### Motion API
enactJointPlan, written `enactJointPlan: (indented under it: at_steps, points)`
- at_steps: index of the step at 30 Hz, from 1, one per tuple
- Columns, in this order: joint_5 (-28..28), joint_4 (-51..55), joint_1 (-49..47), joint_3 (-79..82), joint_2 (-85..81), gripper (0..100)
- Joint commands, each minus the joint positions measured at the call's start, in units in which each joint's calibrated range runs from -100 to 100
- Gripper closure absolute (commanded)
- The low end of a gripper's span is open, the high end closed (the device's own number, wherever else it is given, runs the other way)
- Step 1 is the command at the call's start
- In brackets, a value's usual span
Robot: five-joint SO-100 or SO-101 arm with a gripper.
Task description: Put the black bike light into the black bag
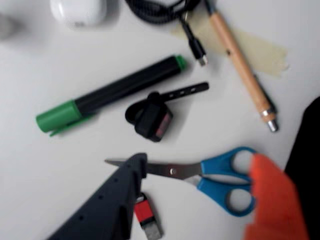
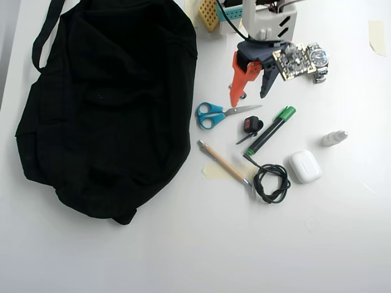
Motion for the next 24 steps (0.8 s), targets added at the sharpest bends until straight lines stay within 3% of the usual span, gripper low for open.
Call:
enactJointPlan:
  at_steps: [1, 11, 16, 24]
  points:
    - [0.4, -0.3, 0.2, -2.3, 2.4, 65]
    - [0.6, -0.9, -3.6, -2.1, 6.8, 51]
    - [-0.1, -5.1, -4.8, -2.6, 12.2, 52]
    - [-0.1, -15.7, -3.4, -2.1, 16.6, 64]
